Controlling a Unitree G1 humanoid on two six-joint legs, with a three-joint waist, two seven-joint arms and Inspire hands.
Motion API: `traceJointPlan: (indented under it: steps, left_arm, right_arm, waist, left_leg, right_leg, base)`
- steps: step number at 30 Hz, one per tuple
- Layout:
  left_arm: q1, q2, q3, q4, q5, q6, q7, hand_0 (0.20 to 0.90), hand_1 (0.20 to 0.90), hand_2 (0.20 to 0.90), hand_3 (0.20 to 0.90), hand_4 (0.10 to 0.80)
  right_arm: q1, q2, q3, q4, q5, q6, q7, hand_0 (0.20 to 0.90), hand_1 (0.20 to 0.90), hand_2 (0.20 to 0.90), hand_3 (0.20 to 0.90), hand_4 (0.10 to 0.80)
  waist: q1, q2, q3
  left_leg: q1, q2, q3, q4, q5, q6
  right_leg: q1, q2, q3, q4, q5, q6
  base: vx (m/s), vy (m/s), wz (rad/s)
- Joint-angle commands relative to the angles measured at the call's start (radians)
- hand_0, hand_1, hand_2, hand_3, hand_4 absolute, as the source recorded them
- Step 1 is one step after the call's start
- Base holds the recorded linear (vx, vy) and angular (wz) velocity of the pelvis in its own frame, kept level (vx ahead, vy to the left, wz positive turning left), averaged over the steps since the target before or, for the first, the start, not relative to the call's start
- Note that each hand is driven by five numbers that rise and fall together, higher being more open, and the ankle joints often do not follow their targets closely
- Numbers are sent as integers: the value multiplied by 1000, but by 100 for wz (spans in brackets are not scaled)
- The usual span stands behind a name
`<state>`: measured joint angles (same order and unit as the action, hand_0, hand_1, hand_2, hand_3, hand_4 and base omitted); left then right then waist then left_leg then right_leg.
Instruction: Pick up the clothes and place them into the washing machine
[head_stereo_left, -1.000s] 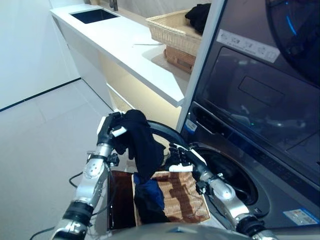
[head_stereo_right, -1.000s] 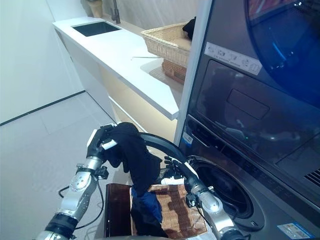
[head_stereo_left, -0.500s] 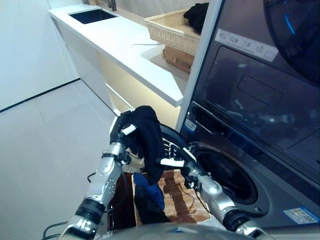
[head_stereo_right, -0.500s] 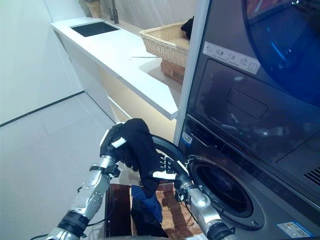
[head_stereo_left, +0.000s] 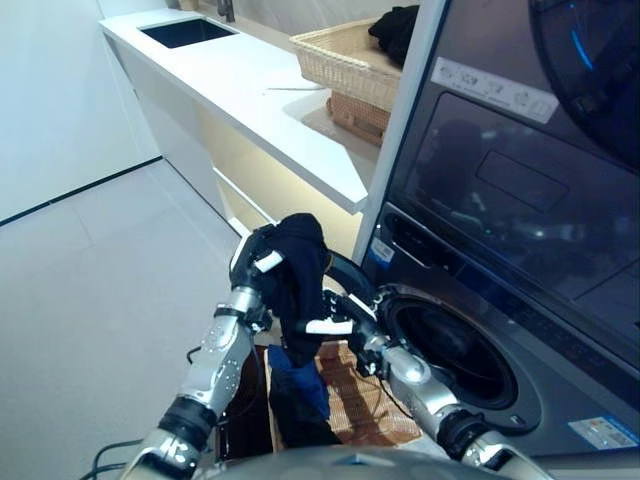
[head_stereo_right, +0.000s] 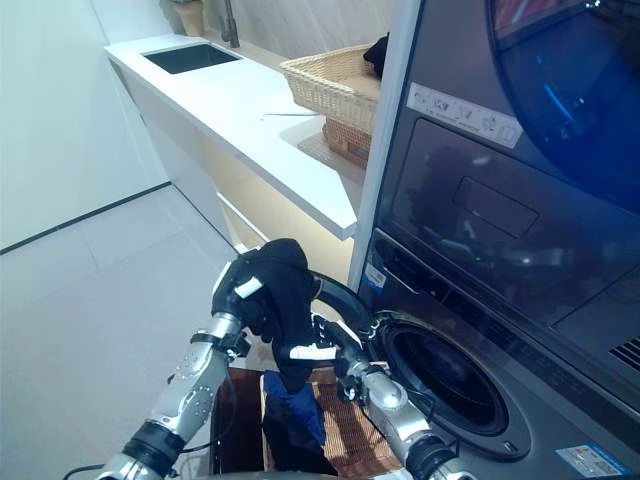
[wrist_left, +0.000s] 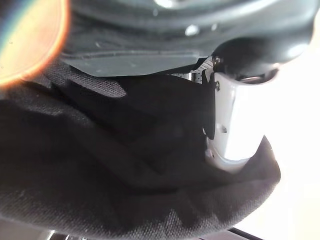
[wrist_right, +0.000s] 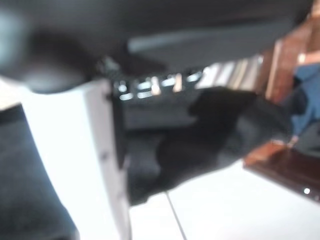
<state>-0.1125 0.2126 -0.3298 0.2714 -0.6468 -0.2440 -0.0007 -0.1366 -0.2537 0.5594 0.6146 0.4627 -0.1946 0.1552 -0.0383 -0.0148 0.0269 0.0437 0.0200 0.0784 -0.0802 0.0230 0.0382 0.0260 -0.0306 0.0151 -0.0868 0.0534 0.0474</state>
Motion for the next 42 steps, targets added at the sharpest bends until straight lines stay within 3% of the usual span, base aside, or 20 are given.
traceJointPlan:
  steps: [1,8,17,29,36,42]
  left_arm:
    - [-190,-33,-13,-76,-40,-101,-46,200,200,200,200,300]
    - [-202,-32,-35,-83,-45,-100,-24,200,200,200,200,300]
    - [-216,-50,-57,-87,-78,-92,-25,200,200,200,200,300]
    - [-222,-42,-59,-88,-74,-97,-17,200,200,200,200,300]
    - [-220,-60,-64,-79,-90,-89,-42,200,200,200,200,300]
    - [-213,-64,-57,-68,-101,-86,-62,200,200,200,200,300]
  right_arm:
    - [-117,68,-6,-33,55,-73,21,900,900,900,900,800]
    - [-131,114,16,-28,109,-70,-7,900,900,900,900,800]
    - [-123,208,53,9,466,-2,101,900,900,900,900,800]
    - [-131,200,62,39,353,-26,42,900,900,900,900,800]
    - [-103,235,78,10,642,72,193,900,900,900,900,800]
    - [-81,242,57,28,726,96,233,900,900,900,900,800]
  waist:
    - [29,-24,-57]
    - [31,-23,-56]
    - [40,-22,-51]
    - [41,-22,-52]
    - [45,-24,-50]
    - [46,-24,-50]
  left_leg:
    - [29,-27,13,-7,-70,-37]
    - [27,-27,15,-7,-70,-38]
    - [29,-27,12,-7,-69,-39]
    - [28,-28,12,-7,-70,-40]
    - [28,-28,11,-7,-68,-41]
    - [27,-28,11,-7,-68,-41]
  right_leg:
    - [-11,-3,-46,4,-10,18]
    - [-11,-4,-48,3,-8,18]
    - [-10,-4,-50,4,-10,16]
    - [-12,-4,-50,4,-9,15]
    - [-10,-4,-53,3,-9,16]
    - [-12,-4,-50,2,-8,16]
  base:
    - [0,0,0]
    - [0,0,0]
    - [0,0,0]
    - [0,0,0]
    - [0,0,0]
    - [0,0,0]
